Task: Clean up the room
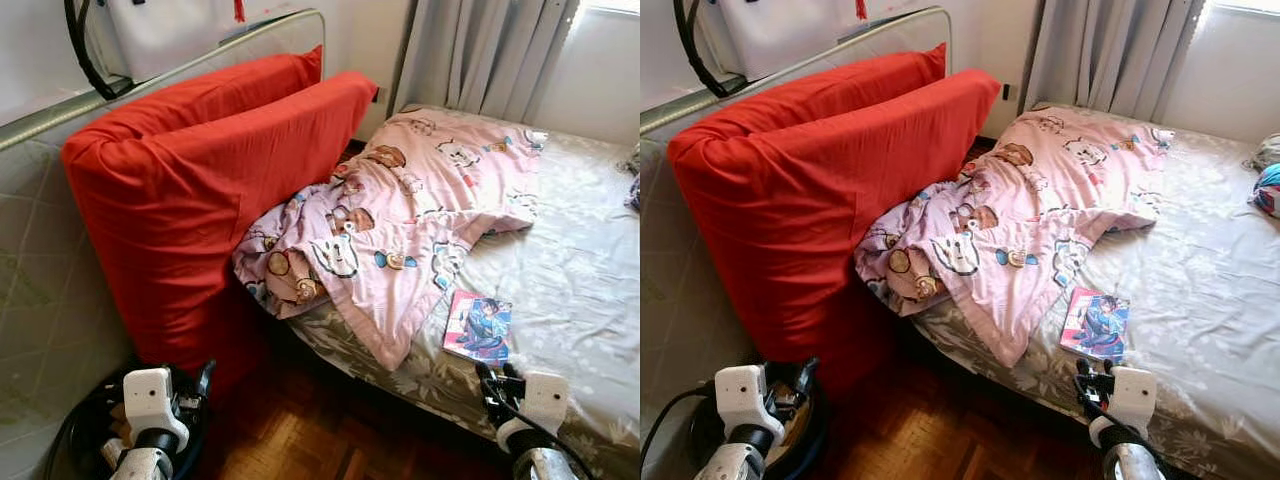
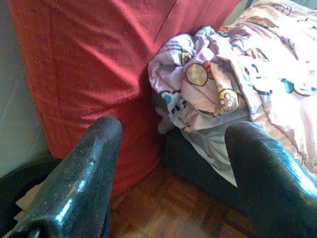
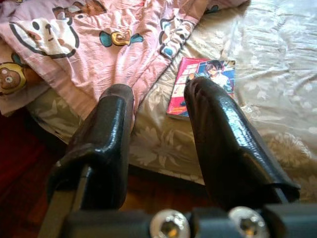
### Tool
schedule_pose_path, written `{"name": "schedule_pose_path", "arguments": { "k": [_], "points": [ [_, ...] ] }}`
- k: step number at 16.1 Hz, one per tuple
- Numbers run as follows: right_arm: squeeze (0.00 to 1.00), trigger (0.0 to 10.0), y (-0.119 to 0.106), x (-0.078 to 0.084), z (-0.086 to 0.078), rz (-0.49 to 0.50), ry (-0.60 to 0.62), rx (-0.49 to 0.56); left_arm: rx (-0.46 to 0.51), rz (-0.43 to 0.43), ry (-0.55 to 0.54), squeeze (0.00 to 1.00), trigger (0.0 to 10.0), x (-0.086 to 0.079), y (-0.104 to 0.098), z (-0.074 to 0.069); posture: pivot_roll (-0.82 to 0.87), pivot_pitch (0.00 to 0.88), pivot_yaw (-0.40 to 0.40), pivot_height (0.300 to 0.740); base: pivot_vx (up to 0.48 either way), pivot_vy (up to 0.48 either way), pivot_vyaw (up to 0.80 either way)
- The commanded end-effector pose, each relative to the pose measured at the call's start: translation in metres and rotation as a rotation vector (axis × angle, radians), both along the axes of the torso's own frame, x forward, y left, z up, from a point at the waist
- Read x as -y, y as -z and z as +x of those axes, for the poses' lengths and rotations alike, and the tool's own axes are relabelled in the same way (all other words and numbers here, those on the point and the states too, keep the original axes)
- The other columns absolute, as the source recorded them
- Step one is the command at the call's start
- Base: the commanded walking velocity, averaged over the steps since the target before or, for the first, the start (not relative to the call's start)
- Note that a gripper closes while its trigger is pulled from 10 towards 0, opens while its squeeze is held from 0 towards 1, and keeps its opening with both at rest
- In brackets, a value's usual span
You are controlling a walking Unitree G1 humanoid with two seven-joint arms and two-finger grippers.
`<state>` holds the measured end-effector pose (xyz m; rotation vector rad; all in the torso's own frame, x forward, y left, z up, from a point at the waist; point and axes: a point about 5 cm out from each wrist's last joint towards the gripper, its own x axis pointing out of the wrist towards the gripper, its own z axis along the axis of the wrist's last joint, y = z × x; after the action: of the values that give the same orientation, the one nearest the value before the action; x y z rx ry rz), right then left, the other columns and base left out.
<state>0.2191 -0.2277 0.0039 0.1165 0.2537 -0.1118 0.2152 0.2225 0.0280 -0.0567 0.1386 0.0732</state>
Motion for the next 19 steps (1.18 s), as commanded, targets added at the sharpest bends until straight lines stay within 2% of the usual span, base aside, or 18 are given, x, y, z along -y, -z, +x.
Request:
{"name": "schedule_pose_path", "arguments": {
  "k": [1,3,4,5,6,8,9,14,19],
  "points": [
    [0.0,10.0,0.001,0.002,-0.001,-0.006,-0.002,-0.008,-0.013,-0.01,-0.016,0.0,10.0,-0.003,0.001,-0.002,-0.01,0.0,-0.028,0.74,0.0,0.0,0.0],
    [0.0,10.0,0.006,0.001,-0.001,-0.001,-0.004,-0.033,-0.061,-0.021,-0.016,0.0,10.0,-0.003,0.01,-0.004,-0.01,0.0,-0.029,0.74,0.0,0.0,0.0],
    [0.0,10.0,0.015,0.002,-0.005,0.006,0.003,-0.078,-0.117,-0.019,-0.018,0.0,10.0,-0.003,0.022,-0.007,-0.01,0.0,-0.029,0.74,0.0,0.0,0.0],
    [0.0,10.0,0.026,0.004,-0.013,0.004,0.011,-0.139,-0.154,-0.022,-0.023,0.0,10.0,-0.004,0.03,-0.011,-0.01,0.0,-0.029,0.74,0.0,0.0,0.0],
    [0.0,10.0,0.03,0.004,-0.016,0.004,0.013,-0.158,-0.167,-0.024,-0.022,0.0,10.0,-0.004,0.032,-0.013,-0.01,0.0,-0.029,0.74,0.0,0.0,0.0],
    [0.0,10.0,0.048,0.006,-0.034,0.004,0.02,-0.262,-0.259,-0.03,-0.036,0.0,10.0,-0.007,0.051,-0.026,-0.01,0.0,-0.029,0.74,0.0,0.0,0.0],
    [0.0,10.0,0.052,0.007,-0.039,0.005,0.025,-0.285,-0.276,-0.029,-0.042,0.0,10.0,-0.008,0.055,-0.03,-0.01,0.0,-0.028,0.74,0.0,0.0,0.0],
    [0.0,10.0,0.061,0.001,-0.04,0.051,0.031,-0.324,-0.315,-0.026,-0.052,0.0,10.0,-0.014,0.064,-0.032,0.01,0.0,-0.022,0.74,0.0,0.0,0.0],
    [0.0,10.0,0.063,0.0,-0.037,0.043,0.005,-0.345,-0.316,-0.025,-0.077,0.0,10.0,-0.02,0.066,-0.034,0.01,0.0,-0.033,0.74,0.0,0.0,0.0]
  ]
}}
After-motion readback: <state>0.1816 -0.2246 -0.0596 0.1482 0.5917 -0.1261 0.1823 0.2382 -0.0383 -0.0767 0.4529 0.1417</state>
